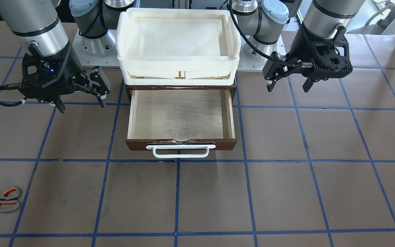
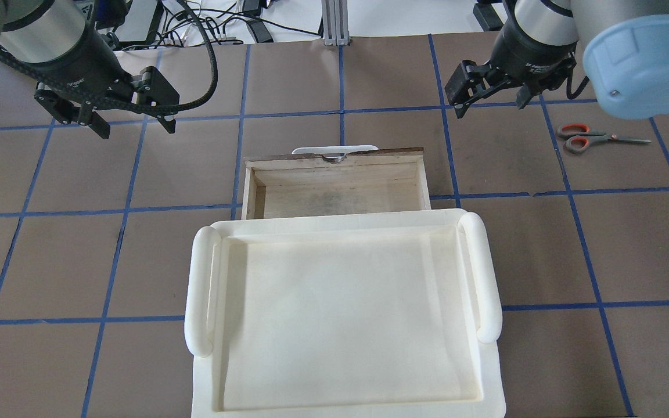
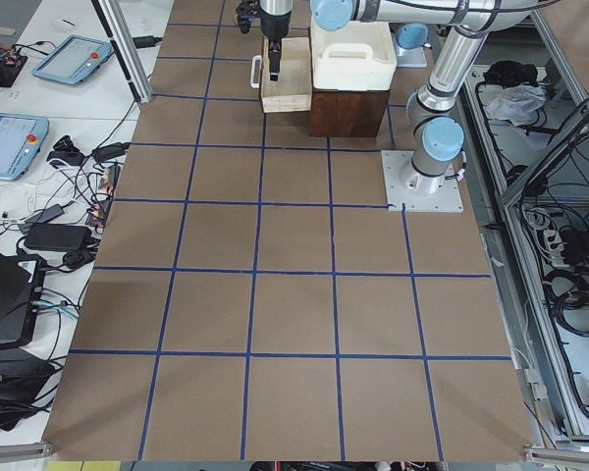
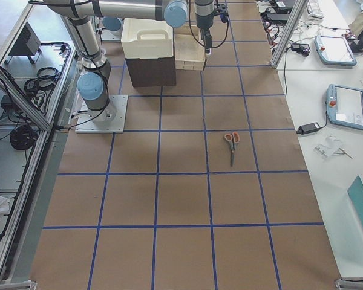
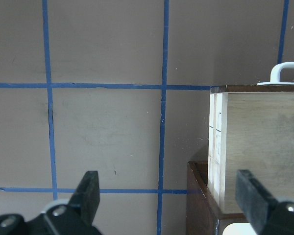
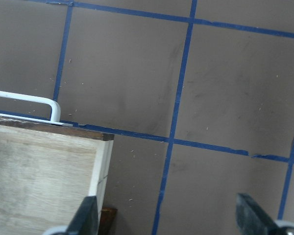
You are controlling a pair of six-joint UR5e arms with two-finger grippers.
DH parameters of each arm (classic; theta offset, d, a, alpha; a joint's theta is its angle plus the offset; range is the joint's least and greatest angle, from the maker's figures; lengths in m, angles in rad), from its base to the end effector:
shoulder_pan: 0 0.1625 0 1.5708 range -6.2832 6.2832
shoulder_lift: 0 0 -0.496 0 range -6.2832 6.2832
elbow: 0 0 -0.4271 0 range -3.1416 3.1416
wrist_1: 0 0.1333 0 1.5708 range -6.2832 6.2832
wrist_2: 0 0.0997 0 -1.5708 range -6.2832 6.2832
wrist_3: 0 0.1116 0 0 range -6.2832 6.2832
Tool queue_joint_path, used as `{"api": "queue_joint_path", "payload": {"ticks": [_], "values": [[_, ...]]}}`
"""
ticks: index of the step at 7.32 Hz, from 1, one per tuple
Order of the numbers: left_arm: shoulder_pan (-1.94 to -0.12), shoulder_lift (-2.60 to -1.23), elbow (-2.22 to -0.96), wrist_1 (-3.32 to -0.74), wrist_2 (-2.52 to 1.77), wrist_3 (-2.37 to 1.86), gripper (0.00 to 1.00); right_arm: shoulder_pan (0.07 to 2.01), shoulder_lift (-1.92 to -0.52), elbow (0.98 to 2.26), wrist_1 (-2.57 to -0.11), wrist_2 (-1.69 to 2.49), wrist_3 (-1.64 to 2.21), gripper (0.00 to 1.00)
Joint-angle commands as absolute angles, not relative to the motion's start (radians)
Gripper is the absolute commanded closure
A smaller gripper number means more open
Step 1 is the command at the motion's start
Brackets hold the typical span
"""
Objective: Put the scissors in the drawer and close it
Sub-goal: 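Move the right gripper over the grey-and-orange scissors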
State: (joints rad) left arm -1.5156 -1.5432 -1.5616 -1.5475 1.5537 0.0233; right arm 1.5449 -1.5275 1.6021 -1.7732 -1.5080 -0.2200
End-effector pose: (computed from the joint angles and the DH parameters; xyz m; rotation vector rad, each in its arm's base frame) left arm -0.1064 -0.5260 0.5686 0.0490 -3.1251 0.0949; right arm 0.1257 -0.5639 0.5284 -0.3054 3.0729 -0.2080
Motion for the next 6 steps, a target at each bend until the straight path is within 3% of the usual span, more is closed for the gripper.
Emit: {"api": "queue_joint_path", "payload": {"ticks": [1,6], "values": [[-1.517,-1.543,-1.563,-1.548,1.554,0.028,0.0,1.389,-1.468,1.601,-1.788,-1.505,-0.554,0.0],[-1.516,-1.542,-1.568,-1.548,1.554,0.028,0.0,1.185,-1.139,1.598,-2.078,-1.517,-1.442,0.0]]}}
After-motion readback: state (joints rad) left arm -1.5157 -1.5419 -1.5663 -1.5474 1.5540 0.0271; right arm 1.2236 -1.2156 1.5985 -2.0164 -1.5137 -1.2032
